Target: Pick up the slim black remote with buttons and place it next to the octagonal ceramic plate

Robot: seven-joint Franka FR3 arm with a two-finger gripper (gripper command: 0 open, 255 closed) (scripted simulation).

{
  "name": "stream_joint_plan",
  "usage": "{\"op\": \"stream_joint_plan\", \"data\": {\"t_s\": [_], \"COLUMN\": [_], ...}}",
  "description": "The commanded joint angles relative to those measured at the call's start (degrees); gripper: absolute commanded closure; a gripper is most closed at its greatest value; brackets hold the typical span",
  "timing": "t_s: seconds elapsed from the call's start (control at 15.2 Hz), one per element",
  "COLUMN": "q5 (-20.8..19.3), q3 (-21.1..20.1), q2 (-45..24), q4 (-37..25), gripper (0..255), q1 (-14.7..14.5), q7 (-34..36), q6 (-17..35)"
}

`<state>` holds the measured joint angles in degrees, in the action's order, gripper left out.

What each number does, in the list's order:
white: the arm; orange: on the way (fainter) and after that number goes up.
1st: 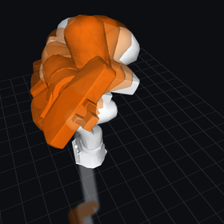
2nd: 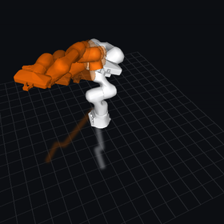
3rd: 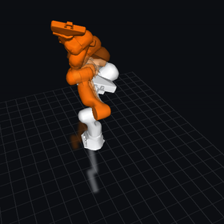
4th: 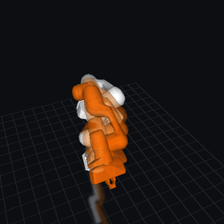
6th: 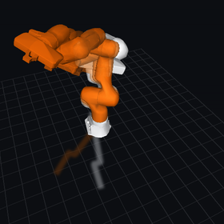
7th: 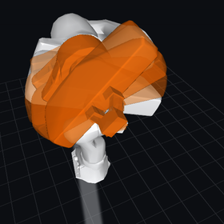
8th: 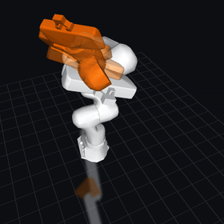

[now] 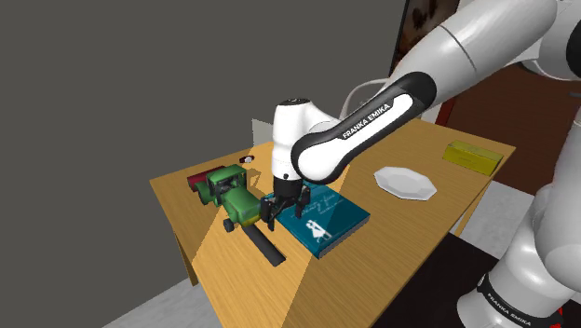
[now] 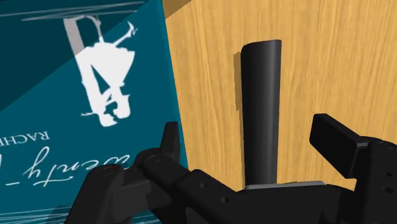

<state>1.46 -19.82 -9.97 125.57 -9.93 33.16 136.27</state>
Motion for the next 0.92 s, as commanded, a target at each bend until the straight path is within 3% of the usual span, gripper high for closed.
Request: {"op": "stream_joint_plan", "data": {"t_s": [0.0,0.2,0.86], "q5": [-2.27,-5.25,-7.12], "q3": [0.17,1.04,2.24], "q2": [-4.69,-11.42,-16.13], "q4": [-3.13,-8.66,-8.79], "gripper": [0,0,0], "q1": [-1.22,-3.51,-4.81], "q7": [2.52,5.71,7.00], "q6": [1.59,2.83,7.30]}}
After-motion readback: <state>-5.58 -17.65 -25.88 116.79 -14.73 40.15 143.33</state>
